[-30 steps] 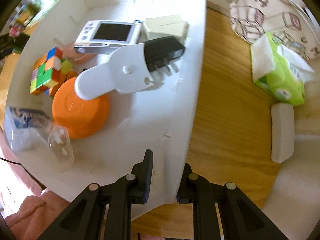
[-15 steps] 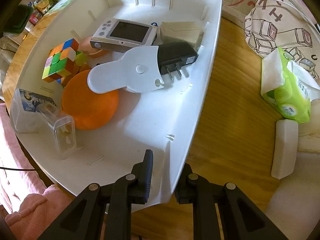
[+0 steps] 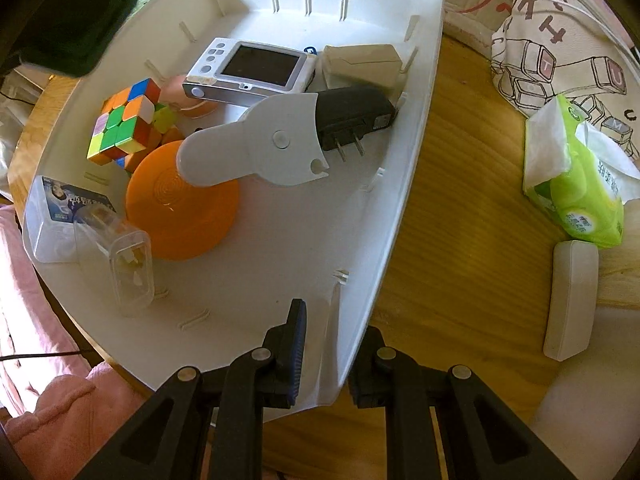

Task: Organize rigid objects
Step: 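Carry the green bottle over the tray and lower it with the left tool, then open the left tool to release the green bottle in the tray, then move the open left tool to the pink hair roller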

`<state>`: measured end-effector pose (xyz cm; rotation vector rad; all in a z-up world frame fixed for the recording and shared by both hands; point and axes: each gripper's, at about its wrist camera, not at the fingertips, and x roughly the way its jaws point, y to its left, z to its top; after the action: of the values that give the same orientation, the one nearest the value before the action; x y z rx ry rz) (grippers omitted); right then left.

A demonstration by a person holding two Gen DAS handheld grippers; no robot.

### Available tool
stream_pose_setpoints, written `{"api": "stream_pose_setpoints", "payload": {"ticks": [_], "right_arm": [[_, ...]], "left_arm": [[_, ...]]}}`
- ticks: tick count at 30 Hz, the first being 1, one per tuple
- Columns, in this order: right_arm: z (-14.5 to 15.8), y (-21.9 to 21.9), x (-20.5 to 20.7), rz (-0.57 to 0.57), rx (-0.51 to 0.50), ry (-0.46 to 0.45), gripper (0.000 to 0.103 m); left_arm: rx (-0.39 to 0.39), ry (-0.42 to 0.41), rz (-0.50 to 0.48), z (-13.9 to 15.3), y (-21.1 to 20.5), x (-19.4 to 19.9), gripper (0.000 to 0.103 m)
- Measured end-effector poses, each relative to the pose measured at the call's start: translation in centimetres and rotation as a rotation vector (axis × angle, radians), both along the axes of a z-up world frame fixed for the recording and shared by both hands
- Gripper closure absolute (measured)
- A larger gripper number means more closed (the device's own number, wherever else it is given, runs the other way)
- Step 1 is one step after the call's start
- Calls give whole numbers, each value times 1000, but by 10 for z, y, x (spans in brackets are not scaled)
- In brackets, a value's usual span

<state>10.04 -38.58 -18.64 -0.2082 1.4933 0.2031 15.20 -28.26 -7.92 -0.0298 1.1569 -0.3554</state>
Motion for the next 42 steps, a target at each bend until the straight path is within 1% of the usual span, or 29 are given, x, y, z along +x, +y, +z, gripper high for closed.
{"api": "stream_pose_setpoints", "payload": {"ticks": [3, 5, 7, 9, 12, 15, 18, 24, 28, 31, 36, 39, 42], "right_arm": [[-1, -1, 2, -4, -9, 1, 85], [-2, 1, 3, -9, -16, 4, 85], [-3, 2, 5, -16, -24, 9, 85], [-5, 4, 6, -23, -33, 13, 85], [-8, 7, 8, -38, -47, 20, 85], [-10, 11, 12, -69, -65, 32, 86], [-10, 9, 17, -119, -65, 40, 88], [-8, 2, 26, -230, -70, 39, 93], [-5, -1, 33, -313, -75, 41, 93], [-4, -5, 36, -379, -69, 40, 92], [-3, -14, 38, -482, -66, 41, 90], [-3, -16, 40, -526, -78, 37, 88], [-2, -18, 42, -567, -96, 33, 86]], "left_arm": [[-23, 15, -10, -4, -2, 0, 57], [-24, 15, -14, -6, -2, 0, 57], [-30, 1, -19, -5, 3, 0, 53], [-47, -21, -20, 0, 9, 1, 39], [-64, -54, -16, 7, 23, 4, 34], [-59, -57, -4, 10, 40, 11, 29], [-51, -59, 11, 10, 60, 18, 28], [-26, -36, 46, 5, 106, 38, 28], [-33, -14, 64, 0, 138, 54, 28], [0, -8, 80, -7, 159, 69, 28], [17, 23, 80, -24, 182, 98, 28], [28, 23, 61, -33, 187, 118, 28], [66, 21, 39, -44, 187, 137, 27]]}}
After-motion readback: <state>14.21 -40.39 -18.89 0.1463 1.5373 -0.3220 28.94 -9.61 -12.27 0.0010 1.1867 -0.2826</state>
